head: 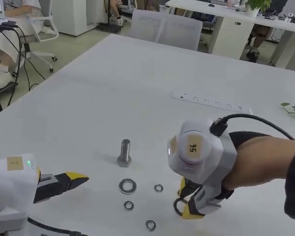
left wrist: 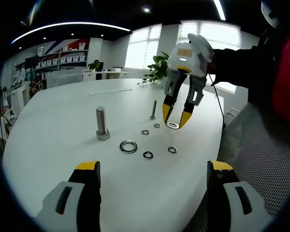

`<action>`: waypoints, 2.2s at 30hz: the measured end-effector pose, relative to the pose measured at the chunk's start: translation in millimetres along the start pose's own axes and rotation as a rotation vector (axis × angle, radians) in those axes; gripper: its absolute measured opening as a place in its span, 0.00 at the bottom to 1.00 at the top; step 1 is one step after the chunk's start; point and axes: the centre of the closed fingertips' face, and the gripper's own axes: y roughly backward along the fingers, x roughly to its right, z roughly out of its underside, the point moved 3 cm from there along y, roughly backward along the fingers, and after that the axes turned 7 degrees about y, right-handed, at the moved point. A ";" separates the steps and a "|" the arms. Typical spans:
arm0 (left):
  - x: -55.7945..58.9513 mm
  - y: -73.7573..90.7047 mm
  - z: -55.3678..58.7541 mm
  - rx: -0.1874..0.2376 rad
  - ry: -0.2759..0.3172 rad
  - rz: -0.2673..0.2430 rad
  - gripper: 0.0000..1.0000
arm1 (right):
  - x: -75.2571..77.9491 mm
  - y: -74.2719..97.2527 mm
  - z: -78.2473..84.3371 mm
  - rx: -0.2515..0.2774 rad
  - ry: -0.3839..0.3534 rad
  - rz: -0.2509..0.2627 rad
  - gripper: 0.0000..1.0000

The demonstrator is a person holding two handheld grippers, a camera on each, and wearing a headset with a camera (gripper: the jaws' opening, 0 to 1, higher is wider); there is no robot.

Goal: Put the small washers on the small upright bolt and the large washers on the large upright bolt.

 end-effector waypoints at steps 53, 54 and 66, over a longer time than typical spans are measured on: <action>-22.7 11.9 -18.2 0.166 0.016 -0.123 0.92 | 52.8 43.9 -40.0 -0.014 0.093 0.098 0.23; -23.0 12.1 -18.6 0.167 0.015 -0.125 0.92 | 53.8 44.3 -41.1 -0.014 0.095 0.098 0.23; -23.5 13.0 -19.1 0.171 0.018 -0.136 0.91 | 74.7 48.3 -63.7 0.019 0.124 0.113 0.23</action>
